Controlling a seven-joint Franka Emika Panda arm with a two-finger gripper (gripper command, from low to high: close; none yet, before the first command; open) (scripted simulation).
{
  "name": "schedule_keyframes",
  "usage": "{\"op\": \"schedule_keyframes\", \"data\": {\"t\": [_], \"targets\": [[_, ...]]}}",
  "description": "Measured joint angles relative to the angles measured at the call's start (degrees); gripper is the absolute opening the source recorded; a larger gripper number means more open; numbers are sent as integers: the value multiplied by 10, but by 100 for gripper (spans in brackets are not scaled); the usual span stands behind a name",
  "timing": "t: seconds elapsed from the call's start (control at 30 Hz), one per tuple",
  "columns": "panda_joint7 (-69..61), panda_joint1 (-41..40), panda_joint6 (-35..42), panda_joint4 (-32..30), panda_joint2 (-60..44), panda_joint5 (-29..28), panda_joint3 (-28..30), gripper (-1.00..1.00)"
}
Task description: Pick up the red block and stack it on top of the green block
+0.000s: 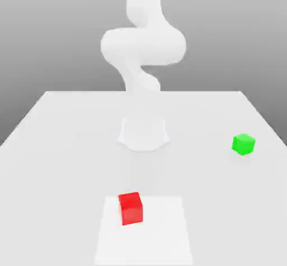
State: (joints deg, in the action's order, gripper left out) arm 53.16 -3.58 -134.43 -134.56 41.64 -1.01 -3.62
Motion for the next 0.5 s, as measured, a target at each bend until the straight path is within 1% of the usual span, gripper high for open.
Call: {"op": "schedule_keyframes", "data": {"t": [0.27,0.5], "targets": [[241,-100,-85,-90,-143,-38,-89,0],[438,-165,-159,-167,-266,-57,-131,0]]}}
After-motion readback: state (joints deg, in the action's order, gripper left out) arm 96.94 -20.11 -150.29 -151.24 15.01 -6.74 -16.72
